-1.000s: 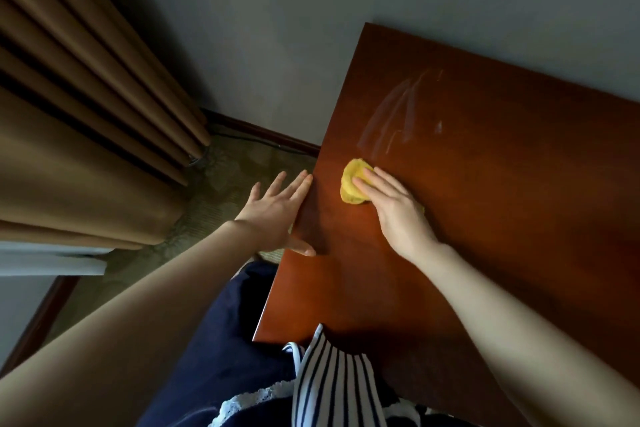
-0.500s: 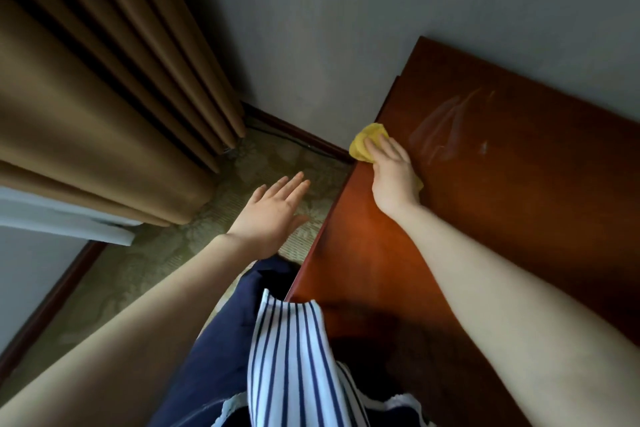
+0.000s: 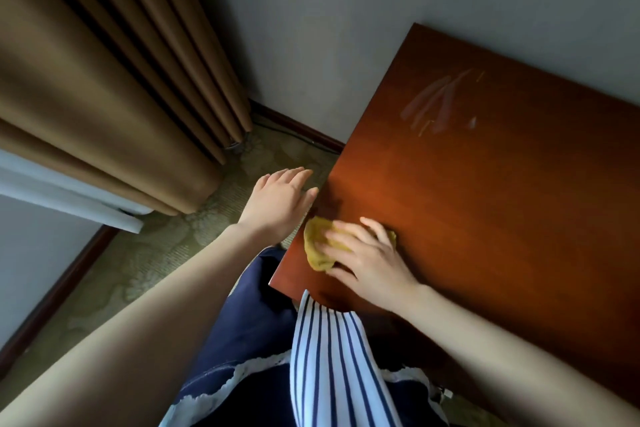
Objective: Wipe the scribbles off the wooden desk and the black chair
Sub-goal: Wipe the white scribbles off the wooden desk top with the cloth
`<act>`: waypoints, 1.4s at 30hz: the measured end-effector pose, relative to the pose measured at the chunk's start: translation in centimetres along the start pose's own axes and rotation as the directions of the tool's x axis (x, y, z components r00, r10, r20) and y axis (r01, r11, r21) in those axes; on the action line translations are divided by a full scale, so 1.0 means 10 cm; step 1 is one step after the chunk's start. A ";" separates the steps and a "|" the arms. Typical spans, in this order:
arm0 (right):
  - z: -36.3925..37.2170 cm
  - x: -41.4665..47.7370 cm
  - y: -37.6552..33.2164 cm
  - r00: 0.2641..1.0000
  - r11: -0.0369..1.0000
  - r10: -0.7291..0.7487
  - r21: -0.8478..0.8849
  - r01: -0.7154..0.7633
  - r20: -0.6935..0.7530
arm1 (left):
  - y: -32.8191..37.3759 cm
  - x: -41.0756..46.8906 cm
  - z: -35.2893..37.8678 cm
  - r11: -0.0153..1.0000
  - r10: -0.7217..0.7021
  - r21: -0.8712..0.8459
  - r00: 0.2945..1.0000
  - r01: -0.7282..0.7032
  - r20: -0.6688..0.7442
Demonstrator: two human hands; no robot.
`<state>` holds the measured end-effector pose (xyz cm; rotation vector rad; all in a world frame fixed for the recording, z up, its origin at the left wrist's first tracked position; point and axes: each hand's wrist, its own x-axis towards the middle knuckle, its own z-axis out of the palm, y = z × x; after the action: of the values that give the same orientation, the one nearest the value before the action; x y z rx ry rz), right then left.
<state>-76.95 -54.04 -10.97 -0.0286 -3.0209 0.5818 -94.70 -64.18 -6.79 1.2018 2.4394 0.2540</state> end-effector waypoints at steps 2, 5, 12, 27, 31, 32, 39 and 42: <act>0.02 -0.19 0.01 0.993 0.993 -0.120 0.012 0.119 0.010 | 0.07 0.02 0.03 1.000 0.016 0.013 1.000 -0.016 0.012; 0.04 -0.45 0.08 0.960 0.960 -0.281 -0.001 0.281 0.003 | 0.18 0.09 0.06 0.999 0.040 0.001 0.999 -0.040 0.033; -0.23 -0.79 0.61 0.973 0.974 -0.226 -0.017 0.225 -0.038 | 0.36 0.34 0.13 0.994 0.085 0.056 0.986 -0.094 0.141; -0.63 -0.09 1.90 0.641 0.773 0.603 0.152 -0.616 -0.475 | 0.81 1.65 0.24 0.993 0.105 0.061 0.994 -0.102 -0.038; -0.77 0.23 2.25 0.534 0.687 0.692 0.216 -0.694 -0.485 | 0.73 1.75 0.33 0.996 0.066 0.071 0.994 -0.060 -0.085; -0.80 0.31 2.36 0.514 0.670 0.703 0.215 -0.710 -0.492 | 0.73 1.74 0.36 0.997 0.065 0.053 0.993 -0.060 -0.100; -1.06 0.95 3.12 0.364 0.534 0.788 0.256 -0.806 -0.497 | 0.74 1.76 0.38 0.997 0.062 -0.036 0.986 -0.068 -0.156; -1.08 1.20 3.27 0.332 0.511 0.798 0.273 -0.815 -0.502 | 0.74 1.78 0.38 0.997 0.077 -0.014 0.983 -0.080 -0.166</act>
<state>-87.96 -19.36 -12.43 -1.5147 -2.1752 0.4240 -97.47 -45.66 -12.65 1.3176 2.5255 0.4162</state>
